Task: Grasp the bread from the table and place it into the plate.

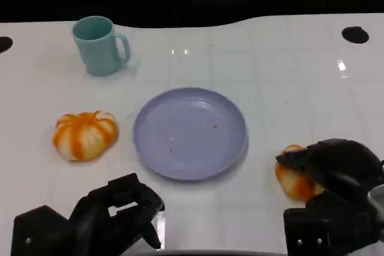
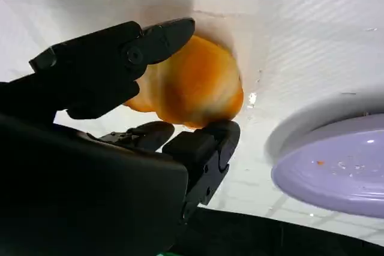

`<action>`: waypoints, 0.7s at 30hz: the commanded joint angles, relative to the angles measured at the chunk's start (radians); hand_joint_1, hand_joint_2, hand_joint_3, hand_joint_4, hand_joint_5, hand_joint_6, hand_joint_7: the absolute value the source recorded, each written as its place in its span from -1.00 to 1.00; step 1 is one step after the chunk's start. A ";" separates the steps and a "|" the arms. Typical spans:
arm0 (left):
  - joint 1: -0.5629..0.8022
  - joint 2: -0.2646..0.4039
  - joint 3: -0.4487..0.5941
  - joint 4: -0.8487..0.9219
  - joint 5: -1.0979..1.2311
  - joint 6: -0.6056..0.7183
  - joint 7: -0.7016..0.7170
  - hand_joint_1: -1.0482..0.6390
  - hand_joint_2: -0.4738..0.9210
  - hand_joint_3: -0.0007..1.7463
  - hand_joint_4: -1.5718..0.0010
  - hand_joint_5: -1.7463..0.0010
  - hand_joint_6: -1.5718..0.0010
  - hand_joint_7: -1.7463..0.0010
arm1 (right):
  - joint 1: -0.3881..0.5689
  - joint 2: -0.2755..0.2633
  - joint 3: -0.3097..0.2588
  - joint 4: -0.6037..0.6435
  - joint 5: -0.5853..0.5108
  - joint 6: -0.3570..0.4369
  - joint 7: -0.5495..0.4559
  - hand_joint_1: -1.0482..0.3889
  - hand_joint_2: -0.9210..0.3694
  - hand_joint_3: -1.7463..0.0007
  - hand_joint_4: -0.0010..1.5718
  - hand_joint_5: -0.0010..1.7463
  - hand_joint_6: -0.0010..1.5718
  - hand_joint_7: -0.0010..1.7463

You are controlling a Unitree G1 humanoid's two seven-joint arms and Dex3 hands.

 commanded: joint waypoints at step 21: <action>0.009 0.005 -0.002 -0.010 0.007 -0.019 0.009 -0.74 1.00 -0.81 -0.22 -0.73 -0.14 -0.41 | -0.241 0.066 0.116 0.339 0.021 0.136 0.049 0.02 -0.94 0.99 0.06 -0.79 0.08 -0.89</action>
